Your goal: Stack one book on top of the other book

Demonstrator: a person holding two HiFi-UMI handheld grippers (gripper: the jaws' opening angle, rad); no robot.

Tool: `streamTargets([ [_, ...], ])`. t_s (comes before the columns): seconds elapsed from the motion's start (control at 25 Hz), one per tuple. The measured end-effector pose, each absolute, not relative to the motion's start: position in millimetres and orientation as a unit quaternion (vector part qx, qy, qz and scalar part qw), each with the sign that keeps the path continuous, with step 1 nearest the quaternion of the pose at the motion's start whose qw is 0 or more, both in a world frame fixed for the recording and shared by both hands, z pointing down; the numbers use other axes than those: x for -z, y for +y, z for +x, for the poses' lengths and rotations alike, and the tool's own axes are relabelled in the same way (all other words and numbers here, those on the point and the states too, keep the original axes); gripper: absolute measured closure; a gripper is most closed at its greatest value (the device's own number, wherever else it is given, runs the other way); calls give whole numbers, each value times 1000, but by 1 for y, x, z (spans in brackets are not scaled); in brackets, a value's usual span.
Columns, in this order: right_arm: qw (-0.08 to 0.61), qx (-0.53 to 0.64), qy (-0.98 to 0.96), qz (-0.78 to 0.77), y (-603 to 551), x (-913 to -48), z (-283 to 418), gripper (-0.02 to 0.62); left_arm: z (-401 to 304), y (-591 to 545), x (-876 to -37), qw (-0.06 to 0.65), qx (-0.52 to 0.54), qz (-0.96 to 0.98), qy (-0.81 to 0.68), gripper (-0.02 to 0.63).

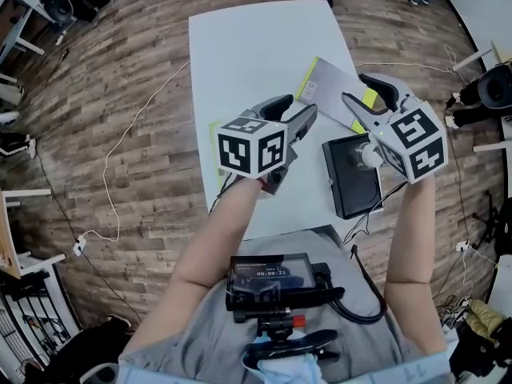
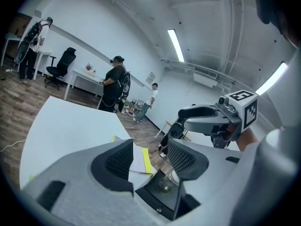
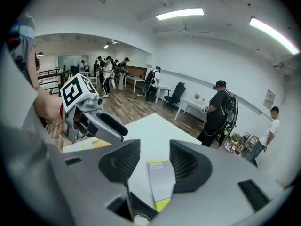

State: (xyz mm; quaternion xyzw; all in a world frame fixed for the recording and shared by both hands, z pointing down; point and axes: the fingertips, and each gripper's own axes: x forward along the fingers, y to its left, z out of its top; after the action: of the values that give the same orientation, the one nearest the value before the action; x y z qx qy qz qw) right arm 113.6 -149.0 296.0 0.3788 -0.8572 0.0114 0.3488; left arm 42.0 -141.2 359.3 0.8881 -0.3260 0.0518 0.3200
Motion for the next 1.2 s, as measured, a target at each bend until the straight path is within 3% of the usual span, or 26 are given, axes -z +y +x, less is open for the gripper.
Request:
streamTargets([
  [0.6,428,-21,-843,326,-208,-348,169,416,99,-175,-407,400,-38,850,-340,374],
  [1.2,446,-74,-849,275,-248,-430,200,416,130,-183,-492,551,-42,748,-368,373],
])
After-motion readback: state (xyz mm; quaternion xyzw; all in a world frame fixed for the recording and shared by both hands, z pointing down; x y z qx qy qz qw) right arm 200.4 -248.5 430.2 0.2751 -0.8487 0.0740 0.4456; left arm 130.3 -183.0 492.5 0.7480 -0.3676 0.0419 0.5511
